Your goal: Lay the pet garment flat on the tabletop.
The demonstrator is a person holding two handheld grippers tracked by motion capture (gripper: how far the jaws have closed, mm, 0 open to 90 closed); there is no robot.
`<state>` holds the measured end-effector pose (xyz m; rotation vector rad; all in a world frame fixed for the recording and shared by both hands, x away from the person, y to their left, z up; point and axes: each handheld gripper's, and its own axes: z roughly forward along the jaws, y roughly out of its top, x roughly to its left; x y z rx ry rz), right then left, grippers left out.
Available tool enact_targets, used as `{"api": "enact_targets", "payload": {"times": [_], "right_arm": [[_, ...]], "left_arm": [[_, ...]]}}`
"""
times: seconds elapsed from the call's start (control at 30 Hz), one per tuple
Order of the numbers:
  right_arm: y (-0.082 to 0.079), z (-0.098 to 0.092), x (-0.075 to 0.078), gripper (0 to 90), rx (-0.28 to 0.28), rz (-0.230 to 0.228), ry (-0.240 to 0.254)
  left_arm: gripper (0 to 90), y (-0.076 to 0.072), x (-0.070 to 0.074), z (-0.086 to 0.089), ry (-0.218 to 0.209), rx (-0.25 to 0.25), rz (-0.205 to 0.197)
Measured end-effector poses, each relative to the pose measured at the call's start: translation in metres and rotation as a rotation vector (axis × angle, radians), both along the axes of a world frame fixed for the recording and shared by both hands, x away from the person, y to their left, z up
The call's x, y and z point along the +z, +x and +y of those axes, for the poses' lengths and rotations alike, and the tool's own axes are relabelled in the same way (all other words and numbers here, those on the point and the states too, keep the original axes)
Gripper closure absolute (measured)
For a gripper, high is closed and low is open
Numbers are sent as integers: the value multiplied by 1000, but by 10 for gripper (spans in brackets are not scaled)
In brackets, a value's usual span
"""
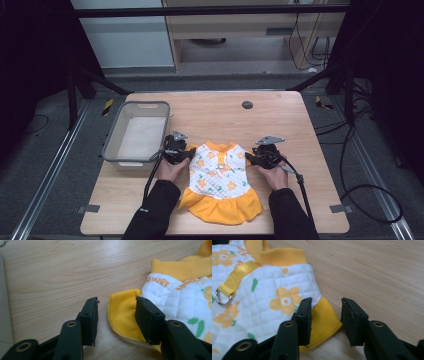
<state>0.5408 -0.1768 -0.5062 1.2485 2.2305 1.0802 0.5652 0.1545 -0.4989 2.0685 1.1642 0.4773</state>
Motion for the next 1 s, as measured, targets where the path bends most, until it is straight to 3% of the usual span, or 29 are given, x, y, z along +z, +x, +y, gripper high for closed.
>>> {"api": "enact_targets", "payload": {"times": [0.1, 0.13, 0.17, 0.37, 0.5, 0.57, 0.6, 0.67, 0.7, 0.77, 0.83, 0.87, 0.9, 0.93, 1.0], "right_arm": [[-2, 3, 1, 749, 6, 13, 3], [-2, 3, 1, 749, 6, 13, 3], [-3, 5, 2, 820, 9, 26, 12], [-7, 7, 7, 856, 30, 9, 10], [-10, 5, 20, 858, 39, -31, 46], [-10, 4, 38, 858, 54, -98, 78], [-10, 4, 38, 858, 54, -98, 78], [-8, 7, 54, 858, 56, -154, 92], [-3, 11, 67, 856, 47, -211, 97], [-1, 12, 71, 854, 39, -234, 94], [11, 20, 80, 827, -14, -300, 62], [11, 20, 80, 827, -14, -300, 62], [20, 26, 81, 741, -53, -308, 2], [20, 26, 81, 741, -53, -308, 2], [22, 29, 80, 660, -67, -332, -43]], "left_arm": [[709, -4, 0, -4, -5, -2, -3], [709, -5, 0, -6, -3, -5, -2], [779, -7, 1, -8, -2, -12, 2], [871, -10, 4, -9, 4, -18, 11], [874, -15, 20, -1, -58, -17, -45], [876, -17, 35, 2, -84, -18, -89], [876, -18, 43, 2, -88, -22, -115], [875, -19, 61, 0, -91, -23, -173], [875, -18, 69, -1, -90, -19, -196], [874, -13, 81, -3, -77, -4, -232], [821, -6, 87, -5, -76, 31, -251], [821, -1, 88, -5, -75, 50, -263], [602, 5, 88, -5, -69, 77, -255], [602, 7, 88, -5, -69, 91, -246], [478, 9, 86, -3, -89, 103, -227]]}}
